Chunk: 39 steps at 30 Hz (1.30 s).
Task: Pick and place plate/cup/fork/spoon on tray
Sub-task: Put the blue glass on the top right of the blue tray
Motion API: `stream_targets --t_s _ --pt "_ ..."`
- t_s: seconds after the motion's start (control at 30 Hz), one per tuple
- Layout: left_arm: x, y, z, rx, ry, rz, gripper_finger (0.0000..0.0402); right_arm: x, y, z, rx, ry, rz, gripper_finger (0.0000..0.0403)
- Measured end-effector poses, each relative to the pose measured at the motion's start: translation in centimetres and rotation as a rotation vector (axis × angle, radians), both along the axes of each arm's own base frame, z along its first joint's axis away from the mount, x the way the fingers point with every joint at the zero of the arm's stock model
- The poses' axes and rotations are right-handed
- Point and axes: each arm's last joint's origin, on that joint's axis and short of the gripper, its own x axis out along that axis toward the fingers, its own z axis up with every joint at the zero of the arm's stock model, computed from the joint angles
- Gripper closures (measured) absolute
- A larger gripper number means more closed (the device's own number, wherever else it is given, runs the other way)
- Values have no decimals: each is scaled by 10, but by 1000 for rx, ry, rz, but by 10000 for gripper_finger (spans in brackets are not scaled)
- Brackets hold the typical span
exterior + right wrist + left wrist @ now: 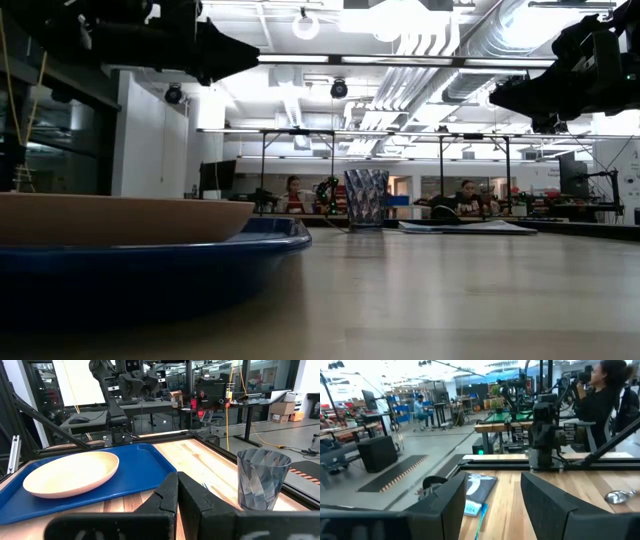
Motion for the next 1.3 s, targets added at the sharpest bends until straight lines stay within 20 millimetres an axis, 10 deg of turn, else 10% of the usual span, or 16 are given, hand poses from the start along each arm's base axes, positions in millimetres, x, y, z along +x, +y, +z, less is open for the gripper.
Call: stream_targets --t_s 0.7,0.97,1.3 --pt "2 0 1 45 53 0 222 6 3 43 -173 -409 69 402" --pt "2 0 1 45 55 0 222 63 -10 66 -74 -165 -128 383" --pt "2 0 0 28 56 0 222 161 -75 87 29 538 -191 238"
